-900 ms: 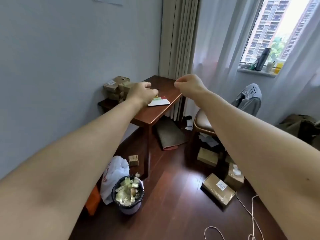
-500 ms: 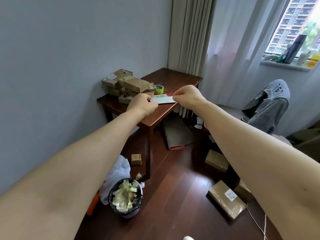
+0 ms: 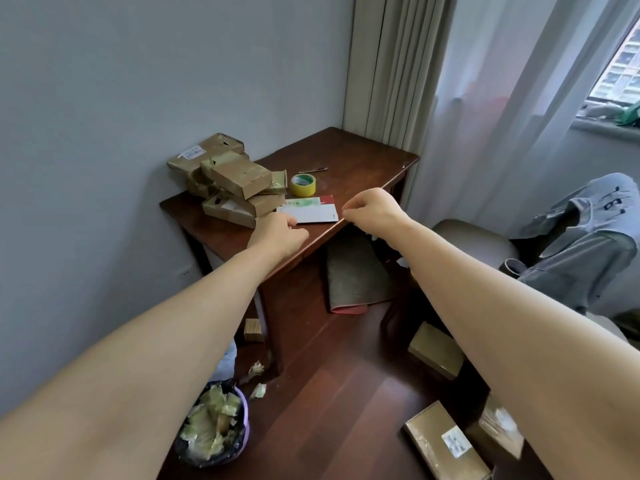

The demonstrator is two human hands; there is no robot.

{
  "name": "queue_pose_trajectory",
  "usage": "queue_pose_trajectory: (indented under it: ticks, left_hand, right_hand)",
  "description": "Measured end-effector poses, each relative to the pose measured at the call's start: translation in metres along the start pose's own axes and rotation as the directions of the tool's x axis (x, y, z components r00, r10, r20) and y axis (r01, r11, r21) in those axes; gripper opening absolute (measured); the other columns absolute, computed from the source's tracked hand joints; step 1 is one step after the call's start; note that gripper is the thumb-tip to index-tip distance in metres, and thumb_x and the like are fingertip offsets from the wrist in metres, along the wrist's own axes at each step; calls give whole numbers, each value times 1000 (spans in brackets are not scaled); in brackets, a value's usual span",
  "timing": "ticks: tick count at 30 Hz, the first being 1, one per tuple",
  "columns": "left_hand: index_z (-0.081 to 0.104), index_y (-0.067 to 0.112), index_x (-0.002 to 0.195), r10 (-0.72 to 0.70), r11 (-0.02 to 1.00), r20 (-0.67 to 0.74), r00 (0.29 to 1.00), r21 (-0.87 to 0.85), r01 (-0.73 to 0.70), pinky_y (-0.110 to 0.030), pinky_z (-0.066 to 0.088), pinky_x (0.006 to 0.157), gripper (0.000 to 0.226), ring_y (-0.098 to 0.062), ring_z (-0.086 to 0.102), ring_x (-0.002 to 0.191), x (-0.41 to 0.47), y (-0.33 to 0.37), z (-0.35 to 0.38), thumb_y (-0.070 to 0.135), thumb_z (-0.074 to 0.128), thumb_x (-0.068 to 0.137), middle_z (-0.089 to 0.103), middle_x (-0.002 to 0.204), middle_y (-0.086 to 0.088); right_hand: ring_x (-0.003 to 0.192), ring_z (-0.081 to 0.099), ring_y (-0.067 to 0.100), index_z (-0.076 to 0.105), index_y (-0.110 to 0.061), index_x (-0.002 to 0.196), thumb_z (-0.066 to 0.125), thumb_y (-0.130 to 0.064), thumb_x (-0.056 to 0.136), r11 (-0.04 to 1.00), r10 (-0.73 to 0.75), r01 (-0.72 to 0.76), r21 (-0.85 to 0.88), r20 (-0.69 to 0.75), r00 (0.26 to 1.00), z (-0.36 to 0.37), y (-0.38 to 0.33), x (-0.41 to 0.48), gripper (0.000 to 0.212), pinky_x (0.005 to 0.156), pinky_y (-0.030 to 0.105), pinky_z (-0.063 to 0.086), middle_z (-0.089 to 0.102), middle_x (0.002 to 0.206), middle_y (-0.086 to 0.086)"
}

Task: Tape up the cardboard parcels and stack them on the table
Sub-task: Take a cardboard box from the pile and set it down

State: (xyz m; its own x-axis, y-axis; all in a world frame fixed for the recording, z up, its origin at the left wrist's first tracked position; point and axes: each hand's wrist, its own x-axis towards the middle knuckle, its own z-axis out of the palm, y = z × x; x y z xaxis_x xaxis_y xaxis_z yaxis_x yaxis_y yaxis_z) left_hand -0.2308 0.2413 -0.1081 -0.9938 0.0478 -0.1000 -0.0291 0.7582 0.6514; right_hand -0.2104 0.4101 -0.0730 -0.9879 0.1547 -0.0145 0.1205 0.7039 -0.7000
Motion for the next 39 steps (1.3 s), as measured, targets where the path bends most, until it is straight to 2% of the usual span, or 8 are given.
queue_pose_trajectory:
  ticks: [9, 13, 16, 19, 21, 27, 32, 39]
  left_hand:
    - [62, 15, 122, 30, 999, -22, 999, 25, -30, -28, 43, 83, 37, -21, 55, 110, 120, 39, 27, 25, 59, 87, 60, 124, -3]
    - [61, 21, 79, 50, 998, -37, 998, -22, -51, -29, 44, 69, 10, -16, 53, 82, 181, 59, 36, 21, 58, 88, 55, 87, -1]
    - [39, 29, 60, 33, 999, -67, 997, -4, -33, -26, 37, 60, 34, -16, 44, 71, 221, 71, 39, 22, 57, 88, 37, 67, 7]
    - [68, 21, 91, 25, 1000, -46, 999, -17, -26, -27, 42, 72, 10, -18, 55, 92, 255, 80, 47, 25, 59, 89, 59, 92, 4]
    - [65, 15, 120, 11, 1000, -41, 999, -12, -12, -29, 45, 82, 32, -20, 55, 112, 273, 84, 53, 25, 59, 90, 61, 122, -1]
    - [67, 19, 93, -35, 997, -57, 998, -68, 31, -30, 46, 74, 9, -14, 54, 83, 332, 92, 72, 21, 60, 88, 57, 98, -1]
    - [69, 15, 113, -136, 989, -104, 985, -68, 129, -26, 41, 85, 30, -21, 56, 111, 380, 101, 91, 23, 61, 85, 63, 120, 1]
    - [68, 18, 115, -254, 966, -179, 951, -95, 240, -26, 42, 87, 32, -22, 57, 110, 436, 122, 111, 22, 61, 84, 64, 119, -1]
  right_hand:
    - [92, 54, 12, 68, -9, 113, 58, -13, 93, 1000, -9, 8, 20, 32, 999, -14, 29, 118, 24, 73, 22, 45, 63, 113, 4]
    - [91, 52, 10, 68, -10, 114, 57, -12, 92, 1000, -7, 7, -9, 39, 999, -23, 31, 180, 24, 70, 18, 41, 64, 117, 5]
    - [89, 54, 10, 68, -10, 112, 55, -11, 93, 1000, -9, 9, -4, 20, 1000, -29, 35, 224, 23, 70, 19, 42, 64, 114, 5]
    - [88, 54, 11, 69, -9, 111, 55, -11, 93, 1000, -7, 7, -3, 33, 999, -31, 41, 261, 23, 68, 19, 41, 65, 112, 6]
    - [89, 55, 12, 69, -9, 112, 55, -11, 93, 1000, 7, -7, -2, 55, 998, -31, 47, 281, 23, 69, 19, 42, 65, 113, 6]
    - [91, 58, 14, 69, -9, 111, 55, -12, 93, 1000, -13, 15, -15, 111, 994, -33, 66, 346, 23, 71, 21, 44, 65, 112, 6]
    - [87, 58, 14, 70, -8, 109, 55, -12, 92, 998, -65, 68, -16, 175, 982, -39, 85, 403, 22, 67, 20, 44, 66, 109, 6]
    - [98, 60, 19, 70, -8, 108, 54, -10, 92, 993, -116, 120, 5, 280, 953, -56, 107, 478, 23, 74, 24, 44, 66, 110, 7]
